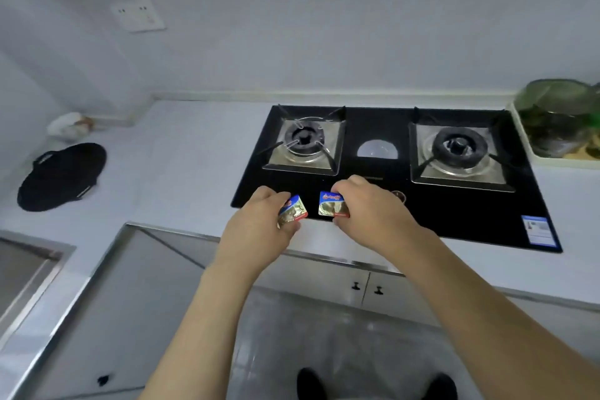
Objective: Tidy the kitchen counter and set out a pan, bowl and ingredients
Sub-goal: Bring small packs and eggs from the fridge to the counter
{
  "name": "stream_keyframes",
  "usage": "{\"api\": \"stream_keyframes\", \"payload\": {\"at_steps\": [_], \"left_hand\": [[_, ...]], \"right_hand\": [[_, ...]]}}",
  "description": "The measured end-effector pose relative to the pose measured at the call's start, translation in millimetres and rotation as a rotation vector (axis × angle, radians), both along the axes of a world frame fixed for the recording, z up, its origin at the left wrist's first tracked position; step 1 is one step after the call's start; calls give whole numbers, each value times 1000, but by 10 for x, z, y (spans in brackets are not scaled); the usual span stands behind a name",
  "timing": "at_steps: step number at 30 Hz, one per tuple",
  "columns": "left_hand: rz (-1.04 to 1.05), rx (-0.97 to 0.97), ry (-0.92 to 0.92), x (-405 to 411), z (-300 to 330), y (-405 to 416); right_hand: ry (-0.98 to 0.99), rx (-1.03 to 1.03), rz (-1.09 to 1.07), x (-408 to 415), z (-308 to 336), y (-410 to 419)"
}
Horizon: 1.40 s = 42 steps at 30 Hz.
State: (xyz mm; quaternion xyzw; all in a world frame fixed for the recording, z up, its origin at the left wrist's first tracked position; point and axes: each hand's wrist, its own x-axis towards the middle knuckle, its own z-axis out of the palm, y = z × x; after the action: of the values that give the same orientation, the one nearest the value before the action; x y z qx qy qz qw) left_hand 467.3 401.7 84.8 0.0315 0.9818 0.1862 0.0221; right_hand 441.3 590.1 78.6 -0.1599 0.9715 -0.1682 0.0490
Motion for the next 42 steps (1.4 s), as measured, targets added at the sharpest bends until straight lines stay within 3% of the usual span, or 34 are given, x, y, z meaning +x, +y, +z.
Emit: {"api": "stream_keyframes", "payload": {"at_steps": [7,18,30,42], "left_hand": [[208,80,15,260,18,-1320],[314,161,-85,214,-277,-2215],[462,53,-148,-859,-316,-3344],[584,136,-200,-1554,-649,-4324]], "right_hand": [[-2,50,138,2,7,-1293],[-77,98,264,-340,-139,-2328],[-128,12,341,-1641,-358,-3372],[-231,50,439,-2503,-674,-4567]]}}
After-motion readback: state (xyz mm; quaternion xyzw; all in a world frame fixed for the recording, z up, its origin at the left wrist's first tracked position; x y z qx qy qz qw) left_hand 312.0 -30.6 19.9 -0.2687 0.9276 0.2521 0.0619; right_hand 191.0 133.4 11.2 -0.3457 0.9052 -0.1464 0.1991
